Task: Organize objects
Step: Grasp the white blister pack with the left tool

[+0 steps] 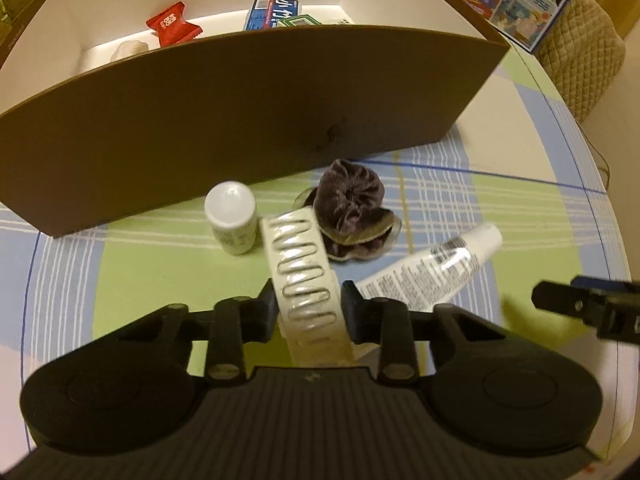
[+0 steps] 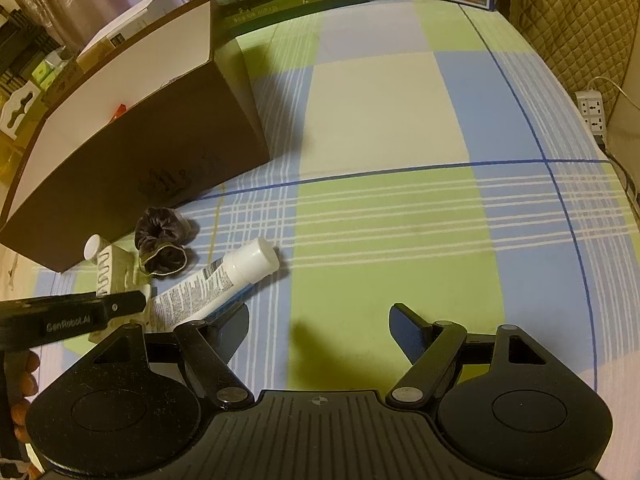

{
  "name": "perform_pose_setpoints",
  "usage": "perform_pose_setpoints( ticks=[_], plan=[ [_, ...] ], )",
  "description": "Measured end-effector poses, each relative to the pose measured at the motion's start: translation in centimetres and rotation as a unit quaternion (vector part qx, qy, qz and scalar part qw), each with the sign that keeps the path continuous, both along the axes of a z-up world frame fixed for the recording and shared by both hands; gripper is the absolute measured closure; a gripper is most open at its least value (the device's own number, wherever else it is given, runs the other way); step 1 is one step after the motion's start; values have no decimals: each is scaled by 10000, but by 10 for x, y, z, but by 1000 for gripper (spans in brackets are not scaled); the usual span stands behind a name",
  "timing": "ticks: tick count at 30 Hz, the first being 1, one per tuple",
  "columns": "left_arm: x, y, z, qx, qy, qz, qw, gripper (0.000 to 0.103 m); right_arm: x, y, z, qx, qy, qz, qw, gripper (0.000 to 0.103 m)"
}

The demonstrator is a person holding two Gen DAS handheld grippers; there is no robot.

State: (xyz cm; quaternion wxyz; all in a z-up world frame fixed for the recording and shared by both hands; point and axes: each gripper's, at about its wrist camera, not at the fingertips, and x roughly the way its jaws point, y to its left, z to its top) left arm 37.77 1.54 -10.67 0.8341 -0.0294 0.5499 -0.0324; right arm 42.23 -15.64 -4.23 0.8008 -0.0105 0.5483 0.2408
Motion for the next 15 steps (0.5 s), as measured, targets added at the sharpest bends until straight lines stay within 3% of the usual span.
perform_pose_setpoints(
  ticks=[6,10,15],
  plan=[
    [-22,6,1,243,-90,-200,9995,79,-4,10,-1,231,-31,164,9996,29],
    [-36,18,2,375,-99,-109,9992,79,-6,24,2,444,-432,603,9963,30],
    [-51,39,5,486,-84,188,9986,79,1,54,7,494,-912,1375,9851,50]
  ],
)
